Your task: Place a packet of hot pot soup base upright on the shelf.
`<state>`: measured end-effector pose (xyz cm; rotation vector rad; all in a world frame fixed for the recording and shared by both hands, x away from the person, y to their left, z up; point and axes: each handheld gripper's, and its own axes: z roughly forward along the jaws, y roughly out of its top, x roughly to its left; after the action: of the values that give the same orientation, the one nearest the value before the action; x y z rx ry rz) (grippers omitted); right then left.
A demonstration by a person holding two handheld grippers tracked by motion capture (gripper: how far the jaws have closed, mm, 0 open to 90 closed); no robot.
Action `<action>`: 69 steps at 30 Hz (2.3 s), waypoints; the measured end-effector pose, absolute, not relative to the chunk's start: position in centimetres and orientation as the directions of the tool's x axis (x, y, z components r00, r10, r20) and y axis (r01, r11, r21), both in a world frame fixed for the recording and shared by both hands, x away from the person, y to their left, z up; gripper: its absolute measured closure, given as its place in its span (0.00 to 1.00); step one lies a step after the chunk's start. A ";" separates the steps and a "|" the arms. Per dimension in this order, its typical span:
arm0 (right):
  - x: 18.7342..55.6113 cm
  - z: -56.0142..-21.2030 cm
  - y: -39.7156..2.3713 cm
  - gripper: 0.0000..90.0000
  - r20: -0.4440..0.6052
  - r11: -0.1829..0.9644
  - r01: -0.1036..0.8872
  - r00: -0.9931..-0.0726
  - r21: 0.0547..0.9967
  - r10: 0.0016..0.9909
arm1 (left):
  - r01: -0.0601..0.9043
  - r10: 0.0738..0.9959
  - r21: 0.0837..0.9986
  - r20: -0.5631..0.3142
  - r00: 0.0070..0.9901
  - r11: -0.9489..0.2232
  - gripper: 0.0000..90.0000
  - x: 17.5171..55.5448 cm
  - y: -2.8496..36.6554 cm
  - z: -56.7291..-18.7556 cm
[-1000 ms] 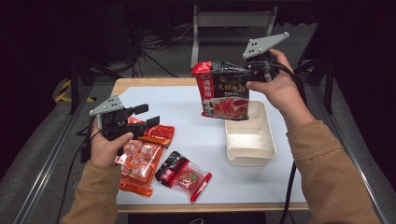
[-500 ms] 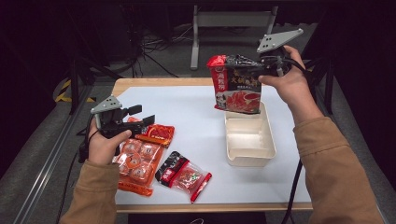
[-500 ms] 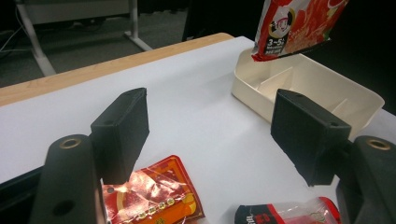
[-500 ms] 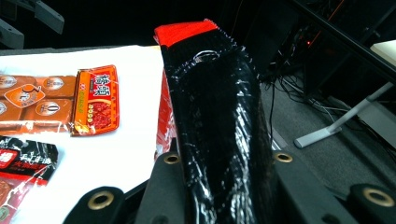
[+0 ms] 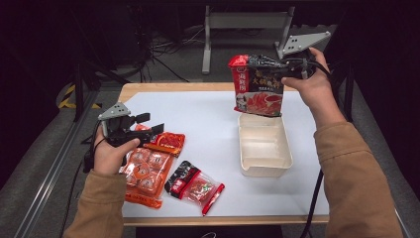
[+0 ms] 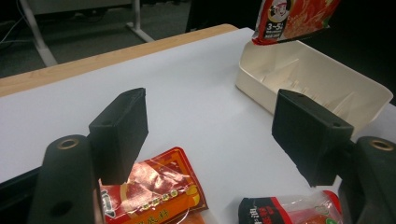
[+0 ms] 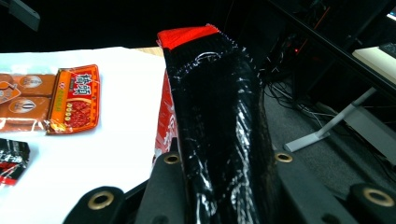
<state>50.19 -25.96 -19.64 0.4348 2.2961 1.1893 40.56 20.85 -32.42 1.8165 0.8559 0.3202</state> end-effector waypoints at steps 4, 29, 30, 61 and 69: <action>50.7 -20.3 -26.6 0.85 -0.296 0.560 0.046 -0.812 0.827 0.504 | 0.410 0.686 0.892 -0.176 0.706 -0.192 0.31 40.6 20.9 -32.5; 52.0 -24.7 -27.5 0.85 -0.272 0.567 0.077 -0.819 0.820 0.504 | 0.417 0.683 0.883 -0.170 0.711 -0.214 0.31 40.8 20.6 -32.8; 52.0 -24.8 -27.6 0.85 -0.272 0.567 0.077 -0.819 0.820 0.505 | 0.417 0.682 0.883 -0.170 0.711 -0.215 0.31 40.8 20.6 -32.8; 52.0 -30.0 -28.9 0.80 -0.176 0.541 0.197 -0.810 0.817 0.560 | 0.433 0.679 0.871 -0.173 0.713 -0.233 0.30 40.8 20.3 -33.1; 51.6 -30.8 -29.7 0.83 -0.138 0.505 0.228 -0.797 0.833 0.588 | 0.435 0.679 0.869 -0.173 0.714 -0.235 0.30 40.9 20.2 -33.2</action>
<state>51.56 -29.74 -30.77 0.6745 2.3453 1.2105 40.86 20.23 -33.22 1.8745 0.8653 0.2923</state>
